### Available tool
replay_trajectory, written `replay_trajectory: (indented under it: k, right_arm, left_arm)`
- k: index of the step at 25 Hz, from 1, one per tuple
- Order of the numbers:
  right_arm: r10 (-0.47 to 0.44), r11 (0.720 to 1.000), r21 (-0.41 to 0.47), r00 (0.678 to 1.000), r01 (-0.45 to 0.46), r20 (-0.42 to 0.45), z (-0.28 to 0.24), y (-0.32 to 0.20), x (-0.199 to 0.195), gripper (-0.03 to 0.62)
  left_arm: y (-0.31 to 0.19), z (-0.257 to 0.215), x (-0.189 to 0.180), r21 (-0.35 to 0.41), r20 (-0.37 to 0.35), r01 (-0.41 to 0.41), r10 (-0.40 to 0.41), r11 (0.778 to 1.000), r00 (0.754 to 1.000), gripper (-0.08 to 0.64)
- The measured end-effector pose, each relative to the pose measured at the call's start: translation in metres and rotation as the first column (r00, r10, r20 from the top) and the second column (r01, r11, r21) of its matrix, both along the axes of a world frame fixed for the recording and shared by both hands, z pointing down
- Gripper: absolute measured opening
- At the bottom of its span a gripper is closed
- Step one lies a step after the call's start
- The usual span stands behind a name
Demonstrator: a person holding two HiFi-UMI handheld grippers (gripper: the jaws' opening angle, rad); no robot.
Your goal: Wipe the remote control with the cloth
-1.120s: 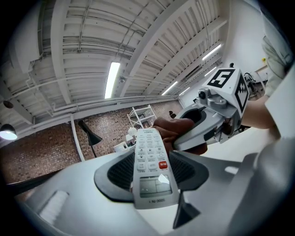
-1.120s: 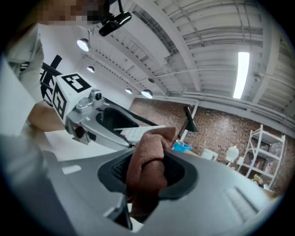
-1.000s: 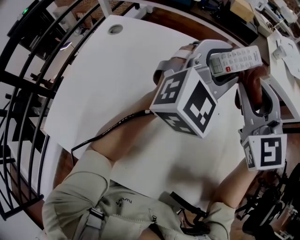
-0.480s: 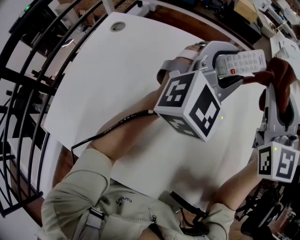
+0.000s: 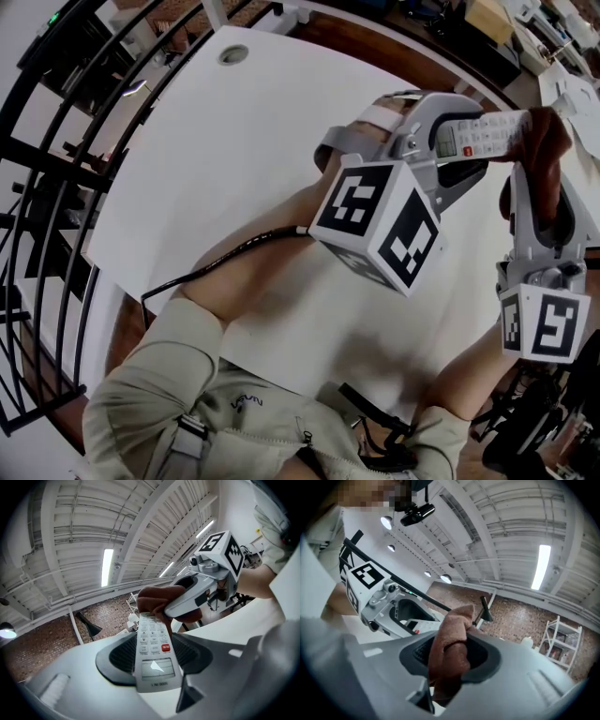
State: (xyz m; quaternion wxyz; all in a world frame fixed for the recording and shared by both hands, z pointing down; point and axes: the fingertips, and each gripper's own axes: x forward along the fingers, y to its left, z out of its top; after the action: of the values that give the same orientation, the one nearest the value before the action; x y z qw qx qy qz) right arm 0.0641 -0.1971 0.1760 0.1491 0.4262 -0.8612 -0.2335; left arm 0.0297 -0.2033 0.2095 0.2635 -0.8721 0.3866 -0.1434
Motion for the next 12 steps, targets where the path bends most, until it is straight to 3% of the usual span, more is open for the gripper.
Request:
replay_trajectory:
  k: [6, 9, 12]
  right_arm:
    - [-0.187, 0.980, -0.085, 0.977, 0.178, -0.105, 0.019, 0.030, -0.041, 0.124]
    - [-0.199, 0.978, -0.099, 0.968, 0.186, -0.151, 0.024, 0.037, -0.045, 0.124]
    - [-0.171, 0.983, -0.095, 0.977, 0.159, -0.130, 0.017, 0.035, -0.037, 0.124]
  left_arm:
    - [0.000, -0.002, 0.001, 0.022, 0.007, -0.002, 0.002, 1.000, 1.000, 0.244]
    - [0.002, 0.000, 0.002, 0.029, 0.017, -0.010, 0.010, 1.000, 1.000, 0.244]
    - [0.003, 0.000, 0.004, 0.047, 0.028, -0.023, 0.021, 0.999, 0.999, 0.244]
